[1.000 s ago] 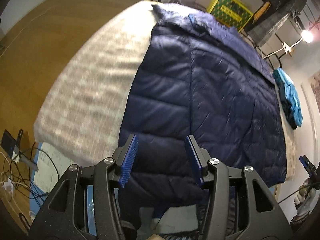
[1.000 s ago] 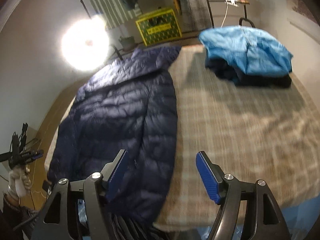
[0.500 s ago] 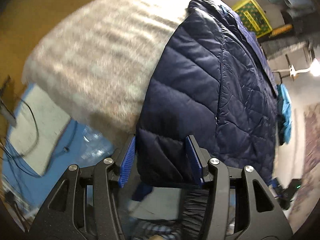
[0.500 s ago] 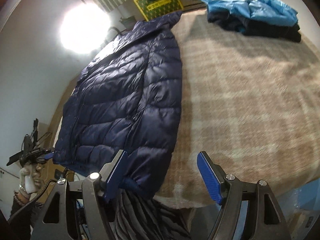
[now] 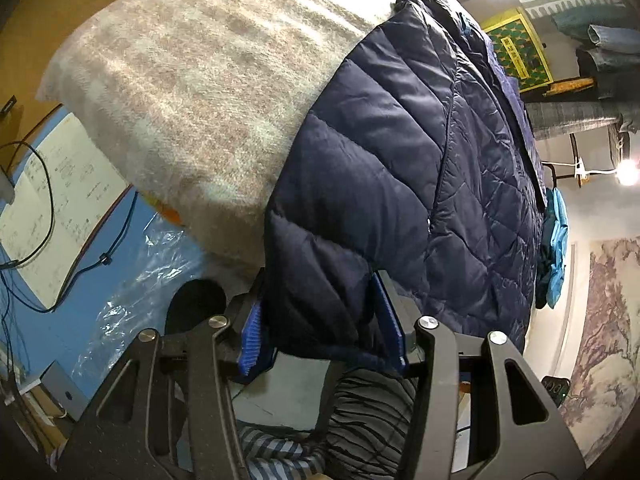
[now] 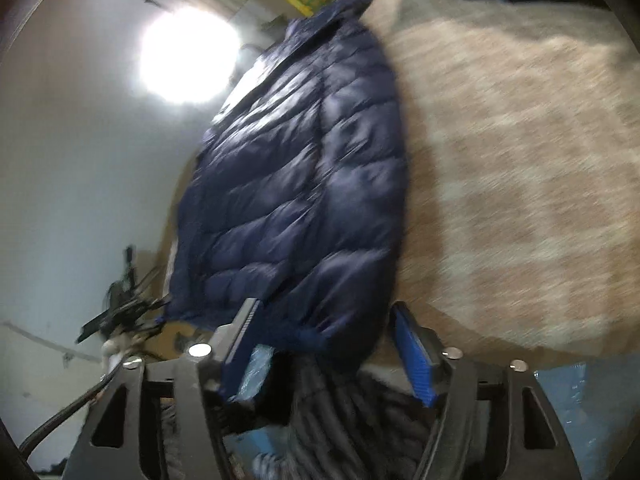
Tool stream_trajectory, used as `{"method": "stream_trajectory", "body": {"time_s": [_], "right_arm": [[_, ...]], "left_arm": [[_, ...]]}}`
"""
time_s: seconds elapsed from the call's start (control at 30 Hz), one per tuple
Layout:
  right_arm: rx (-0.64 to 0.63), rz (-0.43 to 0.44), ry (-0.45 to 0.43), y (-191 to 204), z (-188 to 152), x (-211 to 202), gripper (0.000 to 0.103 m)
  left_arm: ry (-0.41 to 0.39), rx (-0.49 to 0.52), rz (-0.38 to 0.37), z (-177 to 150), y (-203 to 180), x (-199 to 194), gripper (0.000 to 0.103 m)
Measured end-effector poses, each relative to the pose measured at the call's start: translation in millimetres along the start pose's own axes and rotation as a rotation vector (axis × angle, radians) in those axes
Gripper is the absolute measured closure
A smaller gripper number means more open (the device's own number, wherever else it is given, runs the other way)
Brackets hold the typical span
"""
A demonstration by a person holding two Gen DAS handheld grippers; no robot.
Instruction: Fold large clothes
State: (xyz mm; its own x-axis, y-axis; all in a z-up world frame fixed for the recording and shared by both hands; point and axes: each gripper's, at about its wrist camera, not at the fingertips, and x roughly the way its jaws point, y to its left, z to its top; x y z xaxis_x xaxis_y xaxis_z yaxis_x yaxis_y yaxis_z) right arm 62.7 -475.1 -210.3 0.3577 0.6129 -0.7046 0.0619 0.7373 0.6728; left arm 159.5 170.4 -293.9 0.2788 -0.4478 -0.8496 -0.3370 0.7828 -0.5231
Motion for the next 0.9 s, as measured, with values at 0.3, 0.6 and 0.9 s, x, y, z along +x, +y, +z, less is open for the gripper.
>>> {"method": "stream_trajectory", "body": {"time_s": [0.3, 0.6, 0.9], "right_arm": [[-0.021, 0.018, 0.035, 13.2, 1.5, 26.9, 0.086], [-0.033, -0.036, 0.005, 19.2, 11.7, 22.3, 0.048], [-0.077, -0.05, -0.034, 31.0, 19.7, 4.9, 0.098]], "left_arm": [[-0.061, 0.079, 0.002, -1.3, -15.3, -18.9, 0.093], [-0.041, 0.041, 0.025, -1.2, -9.6, -10.3, 0.092], [-0.182, 0.122, -0.053, 1.0, -40.2, -52.7, 0.097]]}}
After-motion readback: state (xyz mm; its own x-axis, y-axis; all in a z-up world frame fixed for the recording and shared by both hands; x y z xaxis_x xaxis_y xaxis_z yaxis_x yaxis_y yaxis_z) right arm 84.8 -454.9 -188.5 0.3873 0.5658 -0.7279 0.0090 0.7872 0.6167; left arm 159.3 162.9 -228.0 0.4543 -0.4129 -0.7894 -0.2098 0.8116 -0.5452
